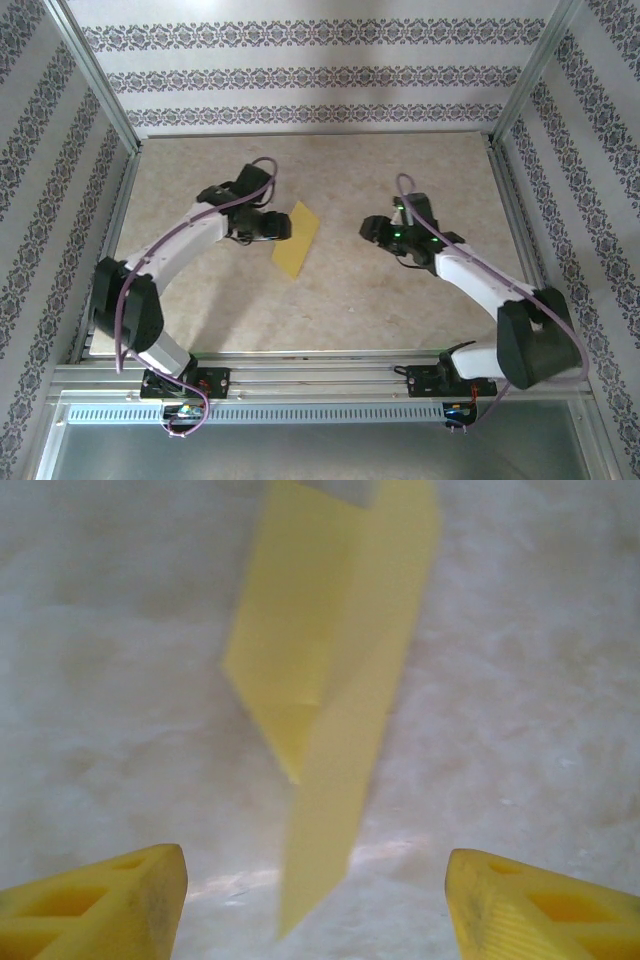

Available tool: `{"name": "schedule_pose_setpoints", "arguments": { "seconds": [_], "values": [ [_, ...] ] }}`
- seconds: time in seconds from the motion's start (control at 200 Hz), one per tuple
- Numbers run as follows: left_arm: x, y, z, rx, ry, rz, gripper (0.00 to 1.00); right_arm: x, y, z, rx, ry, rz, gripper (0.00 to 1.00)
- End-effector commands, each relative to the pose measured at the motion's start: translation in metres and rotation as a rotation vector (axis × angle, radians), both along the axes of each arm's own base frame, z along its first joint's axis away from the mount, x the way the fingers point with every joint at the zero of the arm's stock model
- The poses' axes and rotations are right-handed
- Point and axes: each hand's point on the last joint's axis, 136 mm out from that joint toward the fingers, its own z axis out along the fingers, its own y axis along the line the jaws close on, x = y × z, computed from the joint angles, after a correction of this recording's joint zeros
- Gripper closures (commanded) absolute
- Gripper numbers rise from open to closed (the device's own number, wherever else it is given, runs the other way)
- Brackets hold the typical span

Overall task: Fold a paper plane with a square sheet of paper (pick it up from the middle)
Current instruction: Turn over the paper at the center of the table, then third fold the triangle at the center of the table.

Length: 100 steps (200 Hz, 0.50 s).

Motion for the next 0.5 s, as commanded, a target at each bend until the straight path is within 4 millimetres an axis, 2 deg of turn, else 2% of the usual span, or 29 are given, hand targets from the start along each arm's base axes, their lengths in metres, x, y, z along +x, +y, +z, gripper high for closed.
{"name": "schedule_pose_setpoints", "arguments": {
  "seconds": [0.0,0.105,0.185,0.335,0.495],
  "values": [
    [0.000,0.020,0.000,-0.082,-0.046,0.108,0.31,0.001,0.059,0.009,0.059,-0.025,0.141,0.49],
    [-0.004,0.052,-0.011,-0.155,-0.047,0.245,0.39,-0.004,0.102,-0.002,0.079,0.012,0.226,0.58],
    [-0.007,0.067,-0.024,-0.226,-0.023,0.327,0.46,-0.007,0.126,-0.013,0.101,0.043,0.270,0.63],
    [-0.010,0.076,-0.041,-0.320,0.010,0.394,0.51,-0.010,0.166,-0.031,0.136,0.113,0.355,0.72],
    [-0.010,0.081,-0.044,-0.319,0.009,0.407,0.51,-0.008,0.194,-0.053,0.152,0.179,0.395,0.77]
  ]
}}
